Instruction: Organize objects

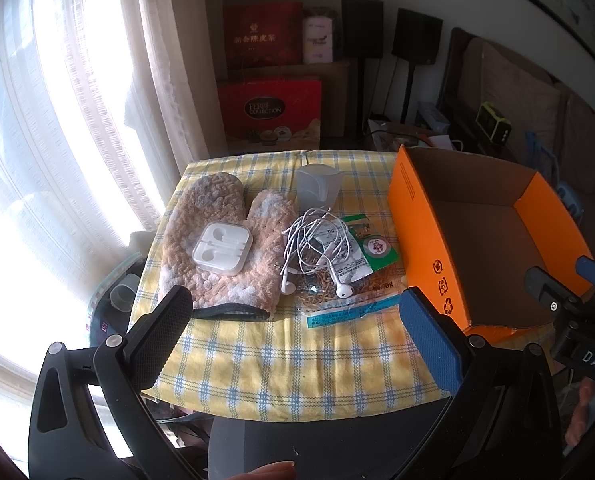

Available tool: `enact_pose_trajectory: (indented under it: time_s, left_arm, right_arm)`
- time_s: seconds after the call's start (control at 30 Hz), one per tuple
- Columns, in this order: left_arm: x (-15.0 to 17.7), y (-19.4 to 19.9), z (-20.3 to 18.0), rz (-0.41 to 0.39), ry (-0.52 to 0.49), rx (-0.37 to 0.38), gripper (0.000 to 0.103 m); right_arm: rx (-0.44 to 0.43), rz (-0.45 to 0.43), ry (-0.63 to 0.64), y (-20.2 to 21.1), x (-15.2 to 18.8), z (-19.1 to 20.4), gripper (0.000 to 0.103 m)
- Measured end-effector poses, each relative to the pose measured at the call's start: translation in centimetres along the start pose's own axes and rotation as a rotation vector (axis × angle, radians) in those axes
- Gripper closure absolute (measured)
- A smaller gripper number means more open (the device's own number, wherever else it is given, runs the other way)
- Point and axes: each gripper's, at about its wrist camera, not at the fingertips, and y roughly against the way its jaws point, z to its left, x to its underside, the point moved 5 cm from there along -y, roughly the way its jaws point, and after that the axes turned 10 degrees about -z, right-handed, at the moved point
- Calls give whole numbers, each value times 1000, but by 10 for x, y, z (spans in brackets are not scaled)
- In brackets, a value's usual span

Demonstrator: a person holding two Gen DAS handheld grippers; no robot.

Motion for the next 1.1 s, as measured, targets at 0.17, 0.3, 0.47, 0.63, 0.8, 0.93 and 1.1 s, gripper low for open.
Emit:
enact_pose_trajectory:
  time_s: [0.17, 0.3, 0.47, 0.63, 0.8, 0.93, 1.1]
  left_arm:
    - [0, 0, 1, 0, -1, 0, 0]
    - [0, 0, 0, 0, -3, 0, 0]
    - [1, 1, -1, 0, -2, -1, 0]
    - [1, 0, -1, 1, -3, 0, 0]
    - [1, 0, -1, 1, -3, 0, 0]
    - [1, 0, -1, 2, -3, 0, 0]
    - [1, 0, -1, 2, -2, -1, 0]
  right_arm:
    - [0, 0, -1, 0, 0, -1, 0]
    - [0, 0, -1, 0, 0, -1, 0]
    - [-1, 0, -2, 0, 1, -1, 0]
    - [-1, 0, -2, 0, 1, -1, 0]
    - [-1, 0, -3, 0, 0, -1, 0]
    - [-2, 0, -3, 0, 0, -1, 0]
    - [-2, 0, -4, 0, 0, -1, 0]
